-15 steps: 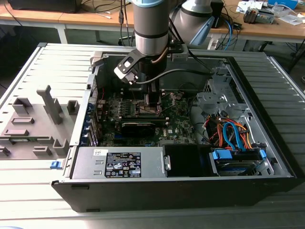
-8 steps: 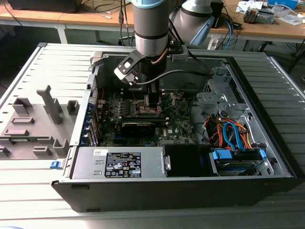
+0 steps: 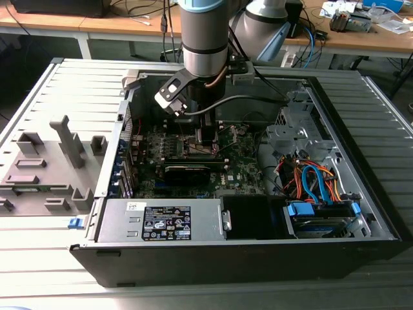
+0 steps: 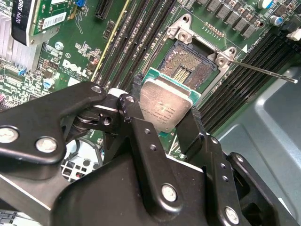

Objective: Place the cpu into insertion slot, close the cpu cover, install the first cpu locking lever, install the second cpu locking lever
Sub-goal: 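Place the cpu into insertion slot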

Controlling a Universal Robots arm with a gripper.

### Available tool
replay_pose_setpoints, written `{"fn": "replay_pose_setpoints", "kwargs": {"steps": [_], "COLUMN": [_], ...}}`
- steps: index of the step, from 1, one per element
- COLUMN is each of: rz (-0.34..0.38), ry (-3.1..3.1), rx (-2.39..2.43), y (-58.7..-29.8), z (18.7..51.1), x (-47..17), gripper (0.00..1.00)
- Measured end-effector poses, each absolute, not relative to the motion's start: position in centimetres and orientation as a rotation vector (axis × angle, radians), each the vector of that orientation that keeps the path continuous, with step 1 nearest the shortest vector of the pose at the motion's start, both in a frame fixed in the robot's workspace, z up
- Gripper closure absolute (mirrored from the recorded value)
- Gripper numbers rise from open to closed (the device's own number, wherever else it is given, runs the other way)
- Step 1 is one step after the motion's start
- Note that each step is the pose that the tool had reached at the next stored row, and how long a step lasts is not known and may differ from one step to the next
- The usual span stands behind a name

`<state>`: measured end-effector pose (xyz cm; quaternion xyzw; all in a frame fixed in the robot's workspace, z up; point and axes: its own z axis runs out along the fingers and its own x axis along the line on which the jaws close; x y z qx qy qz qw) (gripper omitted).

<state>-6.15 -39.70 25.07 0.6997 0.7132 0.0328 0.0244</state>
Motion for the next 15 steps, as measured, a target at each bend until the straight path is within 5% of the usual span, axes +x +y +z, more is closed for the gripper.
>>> {"fn": "replay_pose_setpoints", "kwargs": {"steps": [15], "rz": [0.101], "ry": [2.207], "rx": [2.165], "y": [-39.70], "z": [24.80], "x": [-6.15], "gripper": [0.45]}}
